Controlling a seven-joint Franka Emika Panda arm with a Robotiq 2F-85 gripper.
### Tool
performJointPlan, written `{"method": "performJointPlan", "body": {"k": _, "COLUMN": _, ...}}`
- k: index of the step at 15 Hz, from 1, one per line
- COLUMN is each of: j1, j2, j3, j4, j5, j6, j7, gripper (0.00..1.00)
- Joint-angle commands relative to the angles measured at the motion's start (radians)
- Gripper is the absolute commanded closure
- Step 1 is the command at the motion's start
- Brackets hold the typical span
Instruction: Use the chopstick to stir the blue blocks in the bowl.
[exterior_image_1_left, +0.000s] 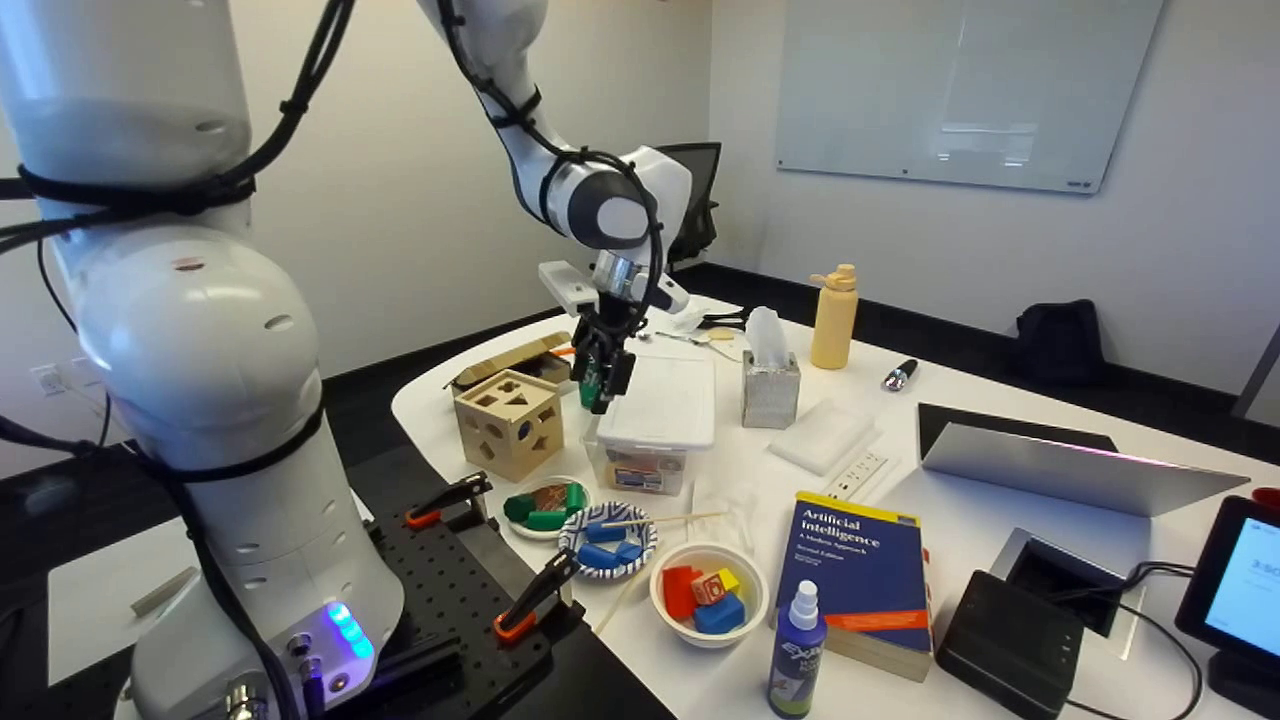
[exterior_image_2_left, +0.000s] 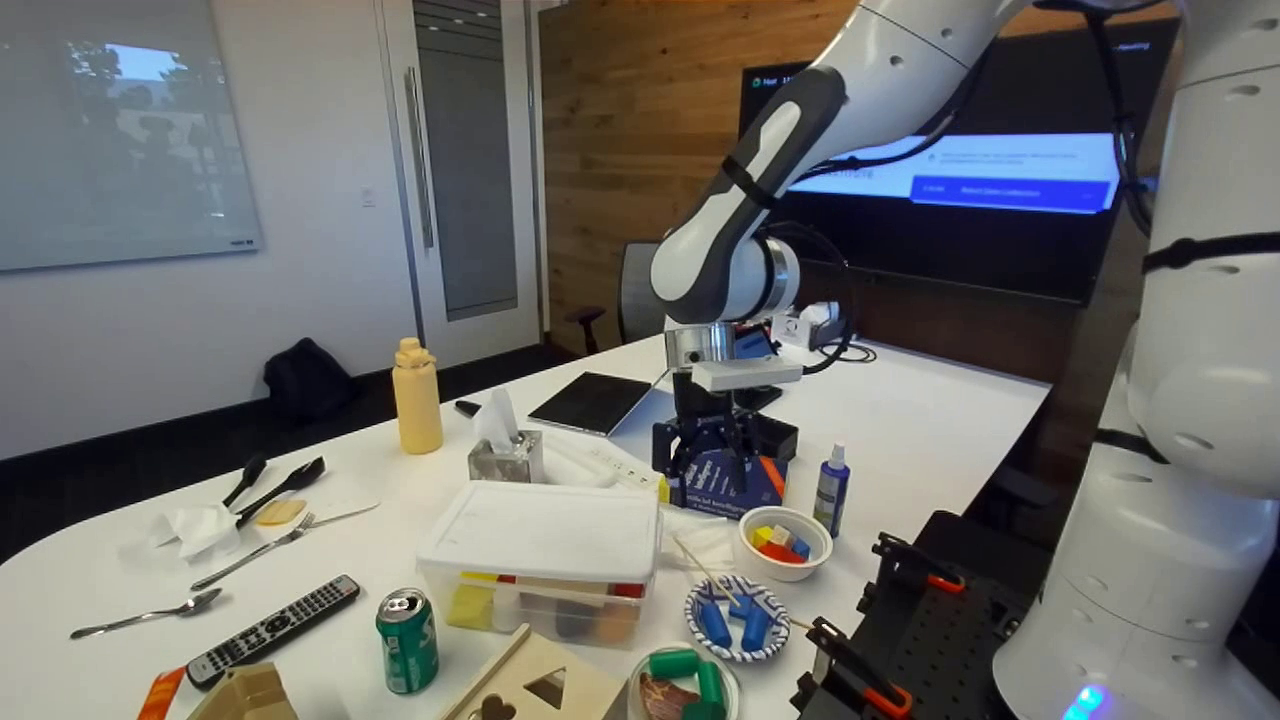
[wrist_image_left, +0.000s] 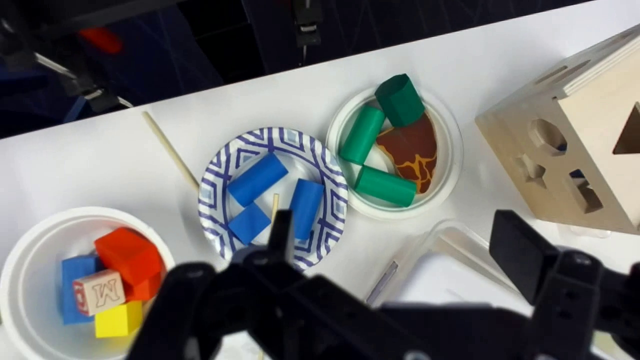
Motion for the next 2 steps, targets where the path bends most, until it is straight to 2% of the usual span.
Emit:
{"method": "performJointPlan", "body": {"k": 1, "j1": 0.016, "j2": -0.140, "j3": 0.008, "j4": -0.105, "j5": -0.043, "j6": 0.042, "j7": 0.061, "gripper": 0.00}}
{"method": "performJointPlan", "body": {"k": 2, "j1": 0.015, "j2": -0.160, "j3": 0.009, "j4": -0.117, "j5": -0.036, "j6": 0.040, "j7": 0.048, "gripper": 0.00}}
